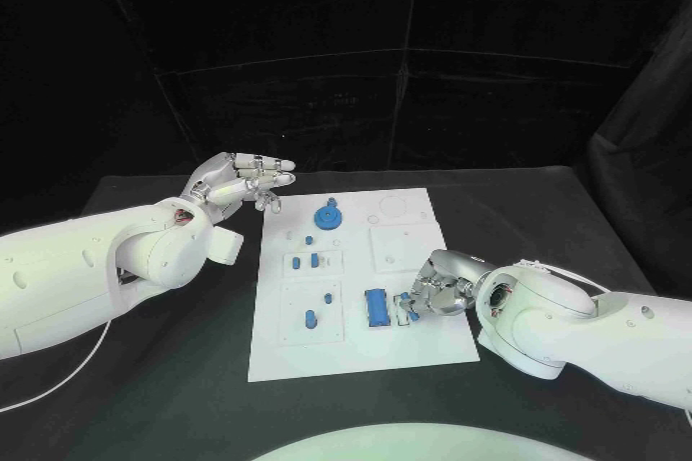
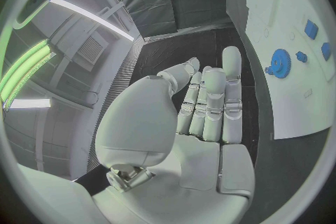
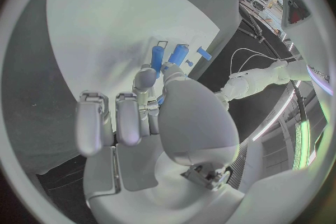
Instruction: Assemble the parts on the task board
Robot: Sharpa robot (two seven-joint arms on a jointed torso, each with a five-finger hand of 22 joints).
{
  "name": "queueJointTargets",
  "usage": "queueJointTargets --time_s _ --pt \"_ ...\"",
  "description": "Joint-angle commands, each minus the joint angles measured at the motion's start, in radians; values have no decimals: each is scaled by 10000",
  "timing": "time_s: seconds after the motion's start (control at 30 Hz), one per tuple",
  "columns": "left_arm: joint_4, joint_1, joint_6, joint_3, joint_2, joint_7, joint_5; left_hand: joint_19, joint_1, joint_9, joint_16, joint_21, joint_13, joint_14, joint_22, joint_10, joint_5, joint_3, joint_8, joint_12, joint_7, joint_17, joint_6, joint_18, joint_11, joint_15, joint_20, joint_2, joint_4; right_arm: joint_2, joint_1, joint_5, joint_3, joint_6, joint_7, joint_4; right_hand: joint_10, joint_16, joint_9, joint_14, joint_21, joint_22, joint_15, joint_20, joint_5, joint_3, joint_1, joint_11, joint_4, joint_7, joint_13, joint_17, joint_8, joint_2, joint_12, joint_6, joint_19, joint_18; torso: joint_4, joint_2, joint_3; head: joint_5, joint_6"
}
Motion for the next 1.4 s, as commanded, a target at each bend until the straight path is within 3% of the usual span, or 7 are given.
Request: queueJointTargets --time_s 0.03,0.57,0.63,0.73,0.8,1.1,1.4 --pt "28 17 102 8 -8 43 30 -36 21 -9 -28 -38 -16 -57 -16 -52 -19 -39 62 46 47 -10 1 148 -4 -21 31 55 8 124 14 82 3 163 -79 -46 80 75 18 540 58 1359 -91 -1 58 12 -73 14 45 15 31 21 30 16 88 86 123 -186 -10 4 8 16 -16" --pt "38 18 106 8 -18 33 30 -36 21 -9 -28 -38 -16 -57 -16 -52 -19 -39 62 46 47 -10 1 148 -4 -21 31 55 8 314 14 -592 2 732 -177 -182 168 75 81 536 55 1364 -92 -19 -251 -310 -834 23 71 24 129 32 -4 -50 115 167 122 -187 -9 -14 7 42 -42" --pt "38 18 105 8 -20 32 30 -36 21 -9 -28 -38 -16 -57 -16 -52 -19 -39 62 46 47 -10 1 148 -4 -21 31 55 8 312 14 -792 2 732 -198 -195 170 48 99 526 33 1337 -77 -6 -890 -544 -1158 36 60 32 129 -3 -17 -81 78 181 100 -180 -10 -12 7 42 -39" --pt "40 18 105 8 -21 31 30 -36 21 -9 -28 -38 -16 -57 -16 -52 -19 -39 62 46 47 -10 1 148 -4 -21 31 55 8 312 15 -1043 2 683 -219 -204 130 -17 134 504 -23 1271 -70 6 -2521 -922 -1514 48 44 38 98 -86 -51 -77 -42 161 45 -161 -14 -11 6 38 -32" --pt "42 19 103 8 -23 29 30 -36 21 -9 -28 -38 -16 -57 -16 -52 -19 -39 62 46 47 -10 1 148 -4 -21 31 55 8 311 15 -1216 2 637 -229 -208 100 -55 161 495 -48 1243 -60 17 -3109 -1124 -1618 62 39 50 90 -132 -75 -45 -107 139 22 -152 -12 -4 8 33 -22" --pt "43 19 101 8 -30 24 30 -36 21 -9 -28 -38 -16 -57 -16 -52 -19 -39 62 46 47 -10 1 148 -4 -21 31 55 8 264 15 -1454 2 583 -212 -145 48 -117 203 482 -85 1204 -47 30 -3440 -1384 -1680 78 39 63 56 -206 -106 -41 -229 107 -9 -140 -9 -3 13 5 -15" --pt "25 17 103 8 -42 21 30 -33 32 -9 -42 -42 -20 -74 -24 -74 -19 -45 66 61 55 -64 -13 148 2 -19 32 61 -7 -166 12 -906 2 1000 40 226 12 -139 274 486 -100 1200 -38 41 -3821 -1612 -1139 87 -161 77 93 -208 -134 -178 -278 84 -15 -139 -34 -8 27 28 -2"
